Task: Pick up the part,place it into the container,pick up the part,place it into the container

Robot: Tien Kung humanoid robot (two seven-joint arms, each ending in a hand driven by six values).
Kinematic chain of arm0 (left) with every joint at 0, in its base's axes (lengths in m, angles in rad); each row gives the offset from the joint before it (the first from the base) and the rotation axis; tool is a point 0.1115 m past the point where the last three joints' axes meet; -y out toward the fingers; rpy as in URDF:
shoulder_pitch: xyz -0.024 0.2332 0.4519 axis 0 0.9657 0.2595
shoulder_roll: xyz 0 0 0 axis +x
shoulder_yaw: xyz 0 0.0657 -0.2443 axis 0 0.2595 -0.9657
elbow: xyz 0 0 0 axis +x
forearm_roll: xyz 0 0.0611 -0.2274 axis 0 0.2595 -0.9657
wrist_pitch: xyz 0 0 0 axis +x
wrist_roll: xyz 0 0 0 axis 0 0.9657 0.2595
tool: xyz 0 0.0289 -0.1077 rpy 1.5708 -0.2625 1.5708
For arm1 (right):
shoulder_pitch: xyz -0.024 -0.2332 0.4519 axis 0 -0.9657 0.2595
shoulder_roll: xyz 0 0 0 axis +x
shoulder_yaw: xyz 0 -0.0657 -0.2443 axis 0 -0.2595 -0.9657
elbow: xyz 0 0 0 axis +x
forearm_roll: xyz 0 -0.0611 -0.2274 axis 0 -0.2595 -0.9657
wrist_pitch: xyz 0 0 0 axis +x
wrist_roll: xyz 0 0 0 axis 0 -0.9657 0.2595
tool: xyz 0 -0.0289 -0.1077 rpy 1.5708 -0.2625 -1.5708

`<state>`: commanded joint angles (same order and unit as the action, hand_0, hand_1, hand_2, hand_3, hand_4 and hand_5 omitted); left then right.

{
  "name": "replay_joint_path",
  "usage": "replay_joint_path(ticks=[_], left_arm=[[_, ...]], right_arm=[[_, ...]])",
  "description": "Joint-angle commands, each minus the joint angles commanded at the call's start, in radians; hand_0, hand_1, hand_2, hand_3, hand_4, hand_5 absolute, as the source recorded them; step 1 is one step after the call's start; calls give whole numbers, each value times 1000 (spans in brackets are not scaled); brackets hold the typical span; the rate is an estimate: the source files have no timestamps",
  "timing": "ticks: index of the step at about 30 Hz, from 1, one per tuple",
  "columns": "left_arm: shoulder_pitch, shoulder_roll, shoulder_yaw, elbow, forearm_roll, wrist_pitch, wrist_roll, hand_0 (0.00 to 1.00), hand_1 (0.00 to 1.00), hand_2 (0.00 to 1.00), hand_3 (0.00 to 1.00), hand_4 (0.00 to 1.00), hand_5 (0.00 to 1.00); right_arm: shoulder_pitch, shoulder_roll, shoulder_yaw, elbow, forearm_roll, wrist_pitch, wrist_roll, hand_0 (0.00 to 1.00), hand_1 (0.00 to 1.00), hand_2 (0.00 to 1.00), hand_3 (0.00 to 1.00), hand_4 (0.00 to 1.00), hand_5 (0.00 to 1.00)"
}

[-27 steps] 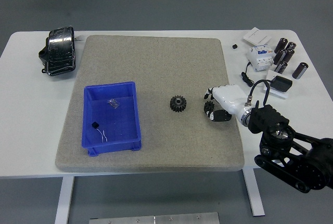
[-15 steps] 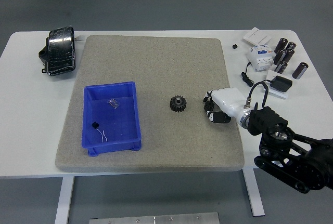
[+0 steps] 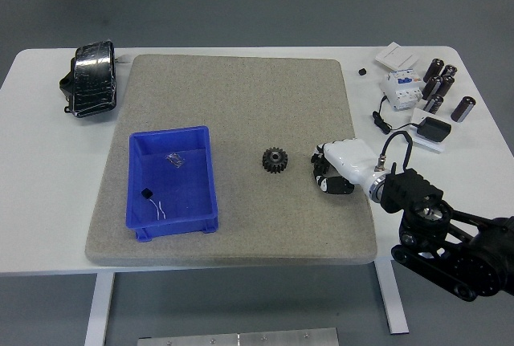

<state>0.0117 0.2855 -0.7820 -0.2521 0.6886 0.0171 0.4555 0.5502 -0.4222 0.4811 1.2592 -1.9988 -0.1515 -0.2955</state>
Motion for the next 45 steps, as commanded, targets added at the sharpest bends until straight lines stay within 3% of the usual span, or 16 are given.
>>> replay_joint_path(ticks=[4, 5, 10, 11, 16, 17, 26, 31, 36, 40, 45], left_arm=[[-1, 0, 0, 0, -1, 0, -1, 695, 678, 664, 605, 731, 288], [-1, 0, 0, 0, -1, 1, -1, 695, 678, 664, 604, 731, 288], [-2, 0, 1, 0, -2, 1, -2, 695, 678, 664, 604, 731, 288], [-2, 1, 1, 0, -2, 1, -2, 695, 678, 665, 605, 730, 287], [-2, 1, 3, 0, -4, 1, -4, 695, 678, 665, 605, 730, 287], [-2, 1, 3, 0, -4, 1, -4, 695, 678, 665, 605, 729, 288], [-2, 2, 7, 1, -15, 4, -9, 695, 678, 666, 602, 730, 292], [-3, 1, 7, 1, -15, 4, -10, 695, 678, 667, 601, 727, 290], [-2, 0, 3, 0, -11, 4, -7, 695, 678, 667, 601, 730, 296], [1, -2, -6, 0, 0, 4, -2, 695, 678, 667, 601, 730, 296], [3, -5, -12, -1, 10, 2, 2, 695, 678, 668, 600, 735, 305]], right_arm=[[1, 1, -3, -3, 7, -7, 4, 325, 506, 595, 682, 485, 340], [1, 1, -3, -5, 9, -10, 6, 326, 525, 571, 681, 442, 109], [1, 1, -4, -11, 13, -23, 11, 326, 525, 571, 681, 442, 109], [0, 1, -4, -12, 13, -25, 12, 338, 517, 515, 643, 505, 2], [-1, 2, -8, -15, 12, -33, 15, 338, 517, 515, 643, 505, 2], [-1, 3, -9, -15, 12, -34, 15, 341, 507, 478, 585, 422, 13], [-1, 3, -19, -14, 8, -35, 14, 341, 503, 457, 537, 418, 2], [2, -3, -16, 23, 5, -48, 16, 338, 501, 432, 496, 406, 2], [32, 0, -20, 107, 4, -65, 11, 334, 498, 432, 495, 393, 2], [81, 33, -47, 171, 6, -77, 4, 334, 498, 432, 495, 393, 2], [162, 127, -119, 199, 4, -89, -1, 334, 500, 440, 503, 408, 2]])
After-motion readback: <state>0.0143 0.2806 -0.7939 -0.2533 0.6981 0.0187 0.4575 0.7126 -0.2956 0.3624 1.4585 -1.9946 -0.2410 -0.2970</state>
